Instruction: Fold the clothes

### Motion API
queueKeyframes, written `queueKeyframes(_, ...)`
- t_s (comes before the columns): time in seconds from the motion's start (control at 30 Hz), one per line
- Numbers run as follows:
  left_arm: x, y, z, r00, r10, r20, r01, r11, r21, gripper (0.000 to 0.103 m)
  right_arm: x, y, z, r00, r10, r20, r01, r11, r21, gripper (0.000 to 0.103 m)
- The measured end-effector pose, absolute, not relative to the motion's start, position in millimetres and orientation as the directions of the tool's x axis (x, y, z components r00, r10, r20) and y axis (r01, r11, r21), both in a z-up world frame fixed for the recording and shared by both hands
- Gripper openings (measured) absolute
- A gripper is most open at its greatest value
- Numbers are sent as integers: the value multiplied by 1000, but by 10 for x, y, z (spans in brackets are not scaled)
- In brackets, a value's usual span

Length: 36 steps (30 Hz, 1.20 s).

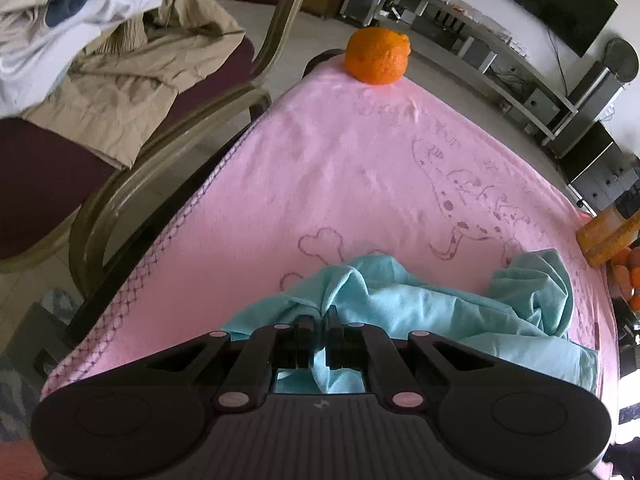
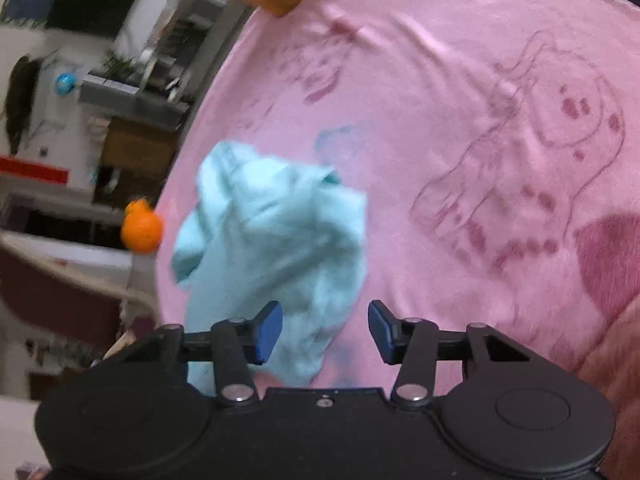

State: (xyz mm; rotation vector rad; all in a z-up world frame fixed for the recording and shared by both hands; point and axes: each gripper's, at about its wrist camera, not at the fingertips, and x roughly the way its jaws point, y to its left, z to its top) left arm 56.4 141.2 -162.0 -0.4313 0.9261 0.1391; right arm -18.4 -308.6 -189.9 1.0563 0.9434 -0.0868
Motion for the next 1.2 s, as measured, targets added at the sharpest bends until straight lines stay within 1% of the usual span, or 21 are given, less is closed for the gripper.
queueKeyframes(0.1,569,1412,-1641,599,-67,-798,-294,908,-297,3,-87,-3116,-1954,654,311,-690,481,533,696,47)
queueKeyframes(0.13,569,1411,-1645,598,-67,-799,-295,908,-297,3,-65,-3122,-1982,665,318,-676,472,523,710,47)
queueKeyframes(0.23,570,1411,-1656,595,-68,-801,-297,907,-298,3,-30,-3130,-2064,676,365,-641,459,471,753,47)
queueKeyframes(0.37,568,1401,-1658,596,-71,-800,-297,906,-301,3,-80,-3036,-2098,644,491,-587,432,400,808,46)
queueKeyframes(0.43,570,1389,-1660,596,-70,-800,-293,909,-298,3,-88,-2977,-2061,645,480,-594,416,431,801,44)
queueKeyframes(0.5,565,1384,-1658,600,-71,-797,-287,911,-297,3,-68,-2964,-2032,659,456,-598,408,450,794,44)
queueKeyframes(0.53,563,1386,-1657,601,-74,-796,-287,909,-301,3,-76,-2973,-2031,667,446,-597,413,446,794,40)
queueKeyframes(0.6,558,1383,-1655,603,-81,-794,-284,908,-309,3,-93,-2984,-2009,672,419,-611,423,460,781,25)
queueKeyframes(0.63,556,1378,-1654,603,-86,-793,-281,907,-313,3,-105,-2972,-1970,668,393,-631,424,496,758,8)
queueKeyframes(0.67,553,1372,-1654,604,-91,-792,-279,907,-316,3,-114,-2971,-1920,667,375,-644,421,523,741,2)
queueKeyframes(0.7,546,1363,-1648,604,-99,-791,-271,907,-321,3,-122,-2970,-1870,665,358,-655,418,549,724,2)
queueKeyframes(0.73,537,1354,-1640,602,-116,-790,-259,907,-331,4,-144,-2993,-1803,675,356,-646,407,550,729,2)
queueKeyframes(0.77,528,1344,-1631,600,-133,-789,-247,907,-341,18,-168,-3019,-1734,686,356,-634,395,549,736,2)
queueKeyframes(0.8,514,1339,-1624,596,-158,-787,-234,903,-359,22,-207,-3070,-1649,706,352,-614,380,544,749,2)
queueKeyframes(0.83,499,1334,-1618,591,-184,-785,-221,899,-378,33,-247,-3123,-1562,726,348,-593,364,537,761,2)
queueKeyframes(0.87,476,1319,-1601,590,-210,-780,-204,895,-395,38,-287,-3176,-1474,746,343,-571,347,531,773,2)
queueKeyframes(0.93,425,1282,-1564,589,-250,-769,-174,889,-423,43,-329,-3336,-1348,781,308,-544,338,523,782,2)
queueKeyframes(0.97,391,1258,-1544,590,-265,-763,-161,887,-433,47,-333,-3423,-1320,793,284,-539,342,524,780,2)
queueKeyframes(1.03,321,1211,-1530,583,-287,-760,-149,882,-447,50,-344,-3610,-1374,802,240,-547,378,504,776,2)
queueKeyframes(1.17,197,1152,-1628,538,-294,-790,-168,881,-442,51,-364,-3879,-1641,792,235,-563,451,395,800,2)
queueKeyframes(1.2,178,1146,-1660,524,-293,-799,-181,879,-441,51,-332,-3879,-1627,794,223,-565,446,418,791,2)
